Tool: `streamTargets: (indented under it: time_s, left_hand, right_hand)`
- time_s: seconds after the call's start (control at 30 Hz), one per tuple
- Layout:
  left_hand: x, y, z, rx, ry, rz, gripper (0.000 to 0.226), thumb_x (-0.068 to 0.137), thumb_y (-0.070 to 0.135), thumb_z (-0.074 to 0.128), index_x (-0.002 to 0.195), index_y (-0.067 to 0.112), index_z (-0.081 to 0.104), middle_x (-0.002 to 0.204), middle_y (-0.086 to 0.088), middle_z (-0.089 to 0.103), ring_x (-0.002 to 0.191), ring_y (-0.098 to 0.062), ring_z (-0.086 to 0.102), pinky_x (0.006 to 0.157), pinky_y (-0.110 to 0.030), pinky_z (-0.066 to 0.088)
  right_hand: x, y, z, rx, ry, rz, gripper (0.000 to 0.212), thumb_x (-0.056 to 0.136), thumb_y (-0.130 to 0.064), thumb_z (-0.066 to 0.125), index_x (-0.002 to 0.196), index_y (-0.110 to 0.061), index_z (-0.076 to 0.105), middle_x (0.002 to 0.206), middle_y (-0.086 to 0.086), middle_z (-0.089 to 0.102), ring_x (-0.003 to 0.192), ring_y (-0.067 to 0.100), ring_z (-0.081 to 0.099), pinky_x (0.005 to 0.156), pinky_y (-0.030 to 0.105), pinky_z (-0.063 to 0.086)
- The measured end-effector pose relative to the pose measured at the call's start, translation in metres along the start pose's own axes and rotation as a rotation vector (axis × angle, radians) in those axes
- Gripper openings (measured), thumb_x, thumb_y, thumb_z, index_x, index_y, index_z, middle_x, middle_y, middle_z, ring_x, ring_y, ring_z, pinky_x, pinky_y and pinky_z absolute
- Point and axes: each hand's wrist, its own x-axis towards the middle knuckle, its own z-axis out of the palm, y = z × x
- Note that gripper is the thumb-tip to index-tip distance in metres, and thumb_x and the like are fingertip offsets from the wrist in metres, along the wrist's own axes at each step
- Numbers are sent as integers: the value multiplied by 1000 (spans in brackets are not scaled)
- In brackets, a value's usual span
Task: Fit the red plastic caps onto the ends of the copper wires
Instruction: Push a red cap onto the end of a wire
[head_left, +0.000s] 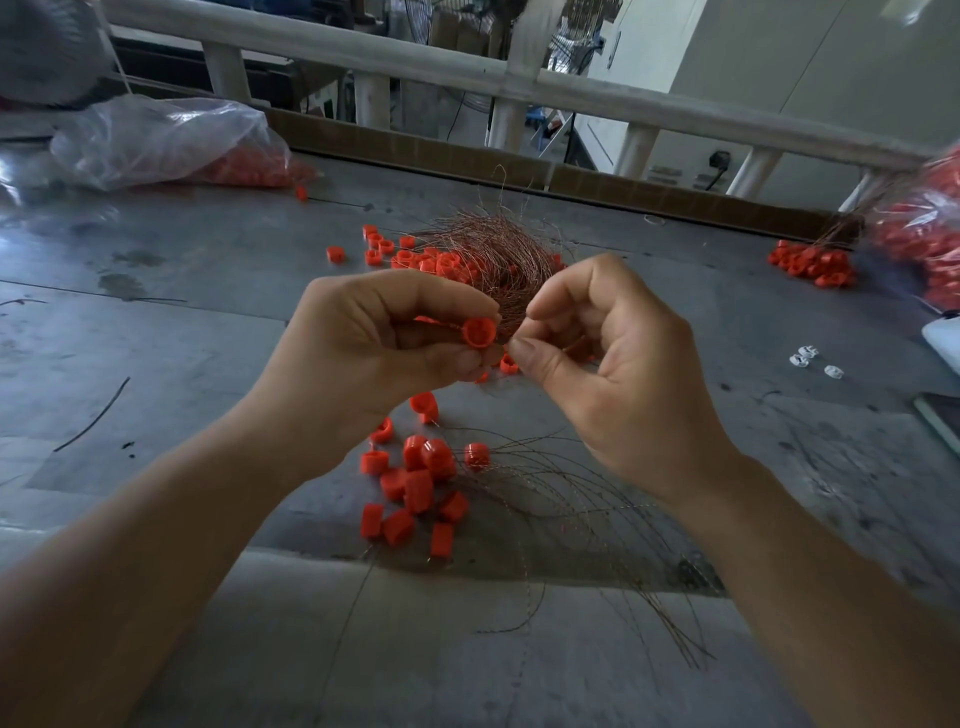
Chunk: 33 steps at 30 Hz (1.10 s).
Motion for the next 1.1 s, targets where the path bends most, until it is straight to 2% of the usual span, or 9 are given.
streamTargets:
  time_s: [0.1,0.27,0.53,0.6,0.67,0.73,0.83,1.1]
  left_hand:
    - [0,0,-1,-12,-5,-1,28,54,14,67,83,15,67,81,4,73,75,-13,71,67,-16,54]
    - [-1,2,0,-4,-18,12,32,51,26,69,81,17,67,80,5,73,75,-12,71,67,-16,54]
    - [-1,2,1,32,-15,-5,35,47,30,69,78,16,65,81,5,73,74,-11,70,66,-15,53]
    - [-1,1,0,13,-21,-9,34,47,27,72,79,17,67,79,4,73,74,-12,70,66,-16,54]
    - [-1,0,-2,-43,-49,-22,34,53,12,80,85,16,72,80,1,74,76,-15,71,68,-17,54]
    - [-1,-2,-4,-134,-86,-48,30,64,2,69,92,14,71,84,-2,74,81,-18,71,70,-19,54]
    - [-1,-3,-5,-157,-99,-51,32,68,3,59,95,17,68,87,-2,74,85,-18,70,72,-19,54]
    - [-1,-2,-3,-173,-114,-54,32,65,11,64,96,18,68,87,-1,74,85,-18,70,72,-19,54]
  right_hand:
    - [0,0,-1,3,-1,11,33,79,-3,66,81,-29,46,72,-10,58,68,5,58,60,14,48]
    - [0,0,-2,30,-12,46,32,78,-1,66,80,-27,47,70,-7,58,66,6,58,61,11,45]
    - [0,-1,-1,38,-33,63,32,78,-4,67,78,-27,46,69,-9,57,64,3,57,59,12,45]
    - [0,0,0,35,-30,73,31,78,-4,67,78,-27,46,69,-9,57,64,3,56,59,12,45]
    - [0,0,-1,34,-23,82,31,78,-3,67,77,-26,45,69,-8,57,63,2,56,59,12,45]
    - [0,0,-2,45,-12,87,32,78,-2,67,77,-26,45,68,-7,57,62,3,56,59,13,45]
    - [0,-2,-3,52,-11,82,32,78,-2,66,78,-26,45,68,-7,57,62,3,55,59,14,46]
    - [-1,-1,-5,52,-2,82,32,78,-2,67,77,-26,45,68,-8,56,63,5,56,58,14,46]
